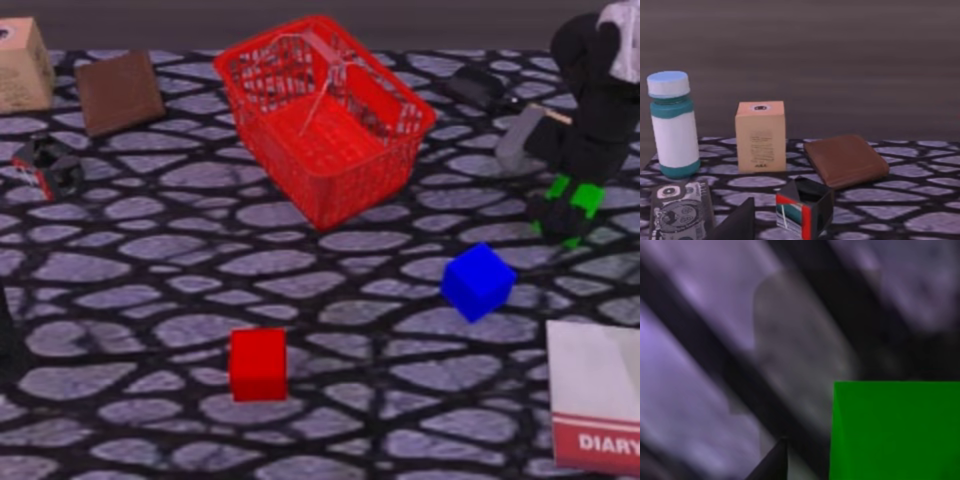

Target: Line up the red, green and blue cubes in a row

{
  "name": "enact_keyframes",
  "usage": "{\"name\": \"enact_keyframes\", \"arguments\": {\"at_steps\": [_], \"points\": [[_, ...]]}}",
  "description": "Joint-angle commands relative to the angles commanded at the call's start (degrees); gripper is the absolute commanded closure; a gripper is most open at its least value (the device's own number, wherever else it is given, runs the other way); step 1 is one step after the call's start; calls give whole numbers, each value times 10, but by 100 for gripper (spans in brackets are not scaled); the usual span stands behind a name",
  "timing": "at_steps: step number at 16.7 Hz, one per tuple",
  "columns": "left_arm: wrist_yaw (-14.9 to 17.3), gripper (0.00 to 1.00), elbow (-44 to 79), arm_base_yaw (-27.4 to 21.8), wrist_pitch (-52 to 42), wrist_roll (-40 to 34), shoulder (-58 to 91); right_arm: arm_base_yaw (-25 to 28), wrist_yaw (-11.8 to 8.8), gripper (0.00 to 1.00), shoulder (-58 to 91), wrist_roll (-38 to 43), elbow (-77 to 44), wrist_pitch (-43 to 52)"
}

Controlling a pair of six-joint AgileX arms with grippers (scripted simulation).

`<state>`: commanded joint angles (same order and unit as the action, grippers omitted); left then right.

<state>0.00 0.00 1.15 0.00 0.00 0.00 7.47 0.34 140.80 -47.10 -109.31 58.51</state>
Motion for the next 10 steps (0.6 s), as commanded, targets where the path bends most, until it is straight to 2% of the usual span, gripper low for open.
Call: {"name": "enact_keyframes", "arguments": {"at_steps": [8,10], "points": [[0,0,0,0,0,0,0,0,0,98,0,0,0,0],[0,0,0,0,0,0,0,0,0,100,0,0,0,0]]}}
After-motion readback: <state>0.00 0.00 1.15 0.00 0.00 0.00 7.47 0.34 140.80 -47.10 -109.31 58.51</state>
